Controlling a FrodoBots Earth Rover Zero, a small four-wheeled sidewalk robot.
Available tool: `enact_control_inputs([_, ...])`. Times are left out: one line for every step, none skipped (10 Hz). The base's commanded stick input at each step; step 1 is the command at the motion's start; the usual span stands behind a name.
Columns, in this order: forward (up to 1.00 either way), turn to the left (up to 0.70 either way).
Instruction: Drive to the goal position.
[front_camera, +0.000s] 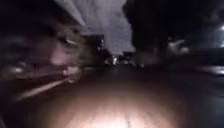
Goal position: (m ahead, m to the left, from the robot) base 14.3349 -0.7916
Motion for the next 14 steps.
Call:
enact_control_inputs([1.0,0.0])
enact_control_inputs([1.0,0.0])
enact_control_inputs([1.0,0.0])
enact_control_inputs([1.0,0.0])
enact_control_inputs([1.0,0.0])
enact_control_inputs([1.0,0.0])
enact_control_inputs([1.0,0.0])
enact_control_inputs([1.0,0.0])
enact_control_inputs([1.0,0.0])
enact_control_inputs([1.0,0.0])
enact_control_inputs([1.0,0.0])
enact_control_inputs([1.0,0.0])
enact_control_inputs([1.0,0.0])
enact_control_inputs([1.0,0.0])
